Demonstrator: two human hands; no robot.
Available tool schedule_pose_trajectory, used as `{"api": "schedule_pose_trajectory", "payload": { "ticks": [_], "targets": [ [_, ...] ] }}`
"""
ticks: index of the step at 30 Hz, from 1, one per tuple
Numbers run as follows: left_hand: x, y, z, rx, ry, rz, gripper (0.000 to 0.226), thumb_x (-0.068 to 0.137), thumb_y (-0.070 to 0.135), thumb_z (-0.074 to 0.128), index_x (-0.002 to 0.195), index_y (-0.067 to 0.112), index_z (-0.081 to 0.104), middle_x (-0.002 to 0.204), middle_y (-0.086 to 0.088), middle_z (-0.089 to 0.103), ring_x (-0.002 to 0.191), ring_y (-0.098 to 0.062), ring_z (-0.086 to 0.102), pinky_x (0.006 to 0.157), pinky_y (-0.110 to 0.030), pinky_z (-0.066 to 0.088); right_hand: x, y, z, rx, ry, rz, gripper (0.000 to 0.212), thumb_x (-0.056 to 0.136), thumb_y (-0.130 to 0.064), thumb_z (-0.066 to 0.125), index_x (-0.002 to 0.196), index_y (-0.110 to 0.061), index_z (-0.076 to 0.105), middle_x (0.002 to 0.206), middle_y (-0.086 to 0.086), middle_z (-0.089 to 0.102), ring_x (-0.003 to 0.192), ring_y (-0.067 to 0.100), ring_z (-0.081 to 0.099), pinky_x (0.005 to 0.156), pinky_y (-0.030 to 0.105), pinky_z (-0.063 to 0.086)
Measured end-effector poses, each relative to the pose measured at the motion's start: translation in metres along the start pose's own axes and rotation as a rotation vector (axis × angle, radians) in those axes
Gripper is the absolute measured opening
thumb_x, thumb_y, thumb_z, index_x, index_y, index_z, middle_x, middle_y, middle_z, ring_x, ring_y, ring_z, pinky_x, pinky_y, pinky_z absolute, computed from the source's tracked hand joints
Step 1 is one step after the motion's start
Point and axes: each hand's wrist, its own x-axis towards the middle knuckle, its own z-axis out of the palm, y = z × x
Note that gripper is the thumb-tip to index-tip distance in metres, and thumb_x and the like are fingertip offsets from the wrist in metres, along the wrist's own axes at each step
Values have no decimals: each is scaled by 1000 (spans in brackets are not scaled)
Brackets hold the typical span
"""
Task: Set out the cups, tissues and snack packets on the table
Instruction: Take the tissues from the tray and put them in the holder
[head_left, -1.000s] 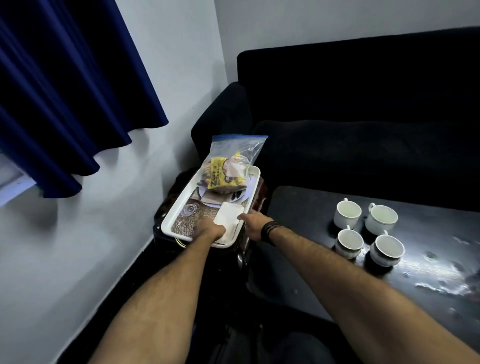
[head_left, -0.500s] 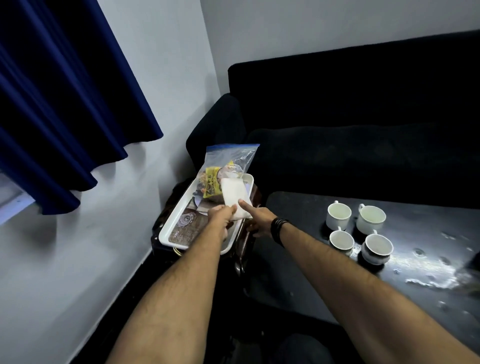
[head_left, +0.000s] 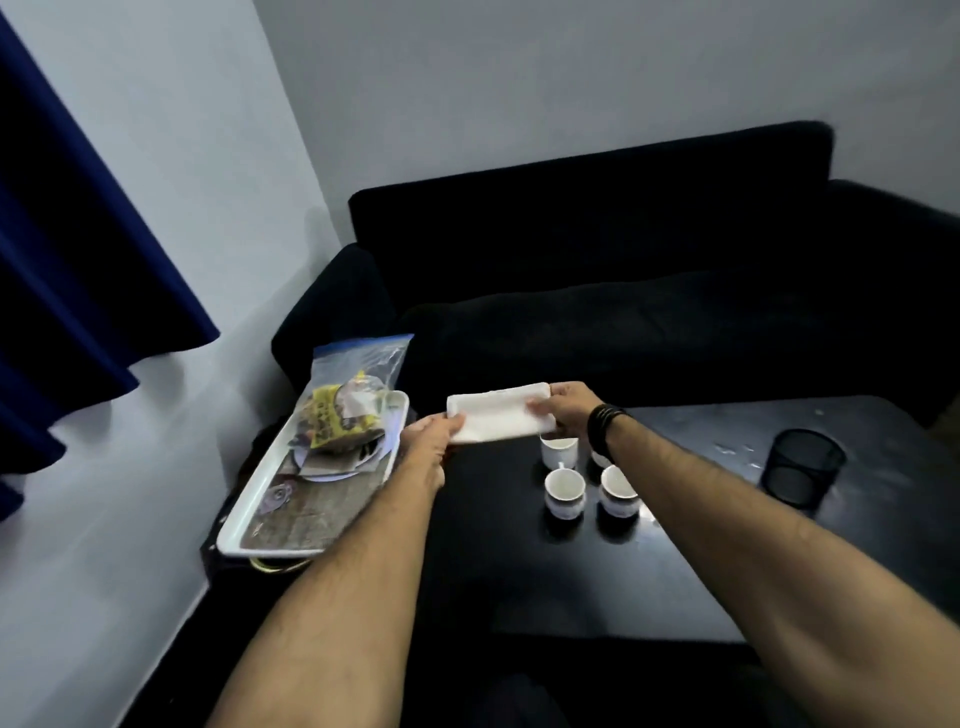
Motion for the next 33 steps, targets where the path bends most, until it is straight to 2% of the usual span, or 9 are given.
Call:
{"api": "schedule_pose_trajectory", "payload": {
  "ticks": [3,6,9,11,14,16,19,26,33],
  "targets": [
    [-15,-8,36,106,-96,16,28,85,-1,69,113,-5,66,111,-24,68,73,-22,62,70,-33,53,-15,-6,-40,-62,-37,-26,18,83,1,70,100,-2,66,79,8,63,66,18,60,45,22,52],
    [-33,-22,83,226,-173,-48,7,87,10,69,93,6,66,74,-11,71,48,-11,63,45,-20,48,-28,-6,-101,-170,72,-53,21,79,4,73,96,-6,66,84,10,63,69,21,61,51,29,55],
    [-47,-47,128,444,-316,-91,23,94,26,63,77,11,58,61,-5,62,36,-6,53,38,-15,39,-44,-3,-170,-244,250,-34,26,79,4,73,103,-5,68,90,13,62,75,24,62,45,28,56],
    [-55,-65,158,624,-419,-25,28,95,32,61,79,9,61,74,-11,65,46,-9,60,46,-19,45,-55,2,-218,-298,349,9,29,79,4,73,107,-3,69,93,12,62,80,25,62,43,26,55],
    [-67,-92,193,1067,-491,294,35,90,43,63,96,10,74,99,-9,74,93,-23,68,84,-28,51,-74,12,-281,-383,496,73,32,78,2,72,110,-4,70,102,13,65,83,26,65,40,25,56],
    [-79,-106,213,1249,-595,453,41,89,45,62,112,13,72,113,-7,72,111,-24,64,97,-32,49,-82,23,-313,-451,591,108,34,79,0,71,112,-6,70,110,15,66,89,29,69,51,31,59],
    [-93,-126,237,1432,-710,527,57,90,48,59,137,18,54,142,-4,56,134,-24,49,112,-37,39,-86,44,-346,-503,717,125,34,81,-3,65,115,-10,70,116,17,65,97,34,69,69,42,61],
    [-95,-159,270,1619,-829,589,65,95,50,51,149,15,38,154,-5,41,142,-23,38,116,-39,32,-69,76,-368,-605,757,127,22,82,-10,53,82,-20,72,92,12,69,88,31,69,78,39,60],
    [-76,-178,276,1677,-822,578,67,96,57,40,149,16,37,155,-7,39,143,-24,36,118,-42,29,-34,91,-368,-888,571,133,34,82,-5,56,108,-21,71,114,14,66,105,33,65,83,30,51]
  ]
}}
